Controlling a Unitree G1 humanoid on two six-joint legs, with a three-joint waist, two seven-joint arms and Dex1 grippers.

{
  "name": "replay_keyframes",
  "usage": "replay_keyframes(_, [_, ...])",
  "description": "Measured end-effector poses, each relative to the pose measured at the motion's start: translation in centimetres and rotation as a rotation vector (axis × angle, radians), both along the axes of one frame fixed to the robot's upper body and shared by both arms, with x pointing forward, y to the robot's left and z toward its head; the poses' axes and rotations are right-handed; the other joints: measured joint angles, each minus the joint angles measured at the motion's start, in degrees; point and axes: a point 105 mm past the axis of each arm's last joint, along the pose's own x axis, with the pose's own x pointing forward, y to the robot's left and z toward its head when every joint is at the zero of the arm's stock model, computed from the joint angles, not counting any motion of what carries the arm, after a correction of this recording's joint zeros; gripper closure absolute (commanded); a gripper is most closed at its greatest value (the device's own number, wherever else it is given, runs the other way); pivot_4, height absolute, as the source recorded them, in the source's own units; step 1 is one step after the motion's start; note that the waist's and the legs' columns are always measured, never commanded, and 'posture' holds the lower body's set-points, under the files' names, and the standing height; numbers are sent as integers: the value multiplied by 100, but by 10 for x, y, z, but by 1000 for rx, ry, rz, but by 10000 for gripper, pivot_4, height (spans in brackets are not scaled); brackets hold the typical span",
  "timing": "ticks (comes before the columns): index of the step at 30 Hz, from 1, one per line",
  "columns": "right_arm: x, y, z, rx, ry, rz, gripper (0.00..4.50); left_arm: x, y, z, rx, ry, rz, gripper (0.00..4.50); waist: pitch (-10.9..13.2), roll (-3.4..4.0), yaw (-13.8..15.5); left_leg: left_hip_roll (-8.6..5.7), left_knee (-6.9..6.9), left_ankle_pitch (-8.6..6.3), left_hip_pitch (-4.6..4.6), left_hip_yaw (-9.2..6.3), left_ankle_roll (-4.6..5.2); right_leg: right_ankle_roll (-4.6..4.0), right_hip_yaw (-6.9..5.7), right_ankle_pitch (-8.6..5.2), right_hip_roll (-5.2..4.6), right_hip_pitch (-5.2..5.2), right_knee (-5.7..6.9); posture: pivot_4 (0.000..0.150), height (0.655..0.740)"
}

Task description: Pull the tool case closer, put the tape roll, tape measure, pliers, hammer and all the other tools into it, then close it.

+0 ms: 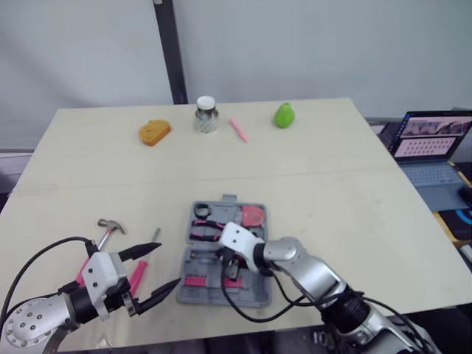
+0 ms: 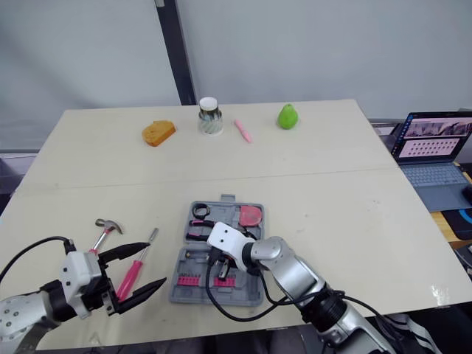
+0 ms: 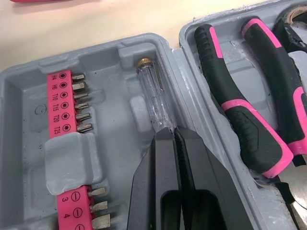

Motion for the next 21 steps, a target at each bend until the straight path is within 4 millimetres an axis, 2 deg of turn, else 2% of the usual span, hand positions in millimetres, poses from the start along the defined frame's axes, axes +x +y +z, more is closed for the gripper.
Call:
replay_keyframes(8, [-2,1,1,39,-11,14,43922,3,-1,0,-2,-6,-3,0,6,4,-9,3,0,-5,-8,-1,1,0,0,0,0,-11,-3,1500,7400])
replay_keyframes(21, [2,0,15,144,-36,31,43922,23,-6,-3,-19,-34,-31,0,149,-7,-12,8,1,7,-32,17,-16,1,2,1,0,-53,21,1500,7400])
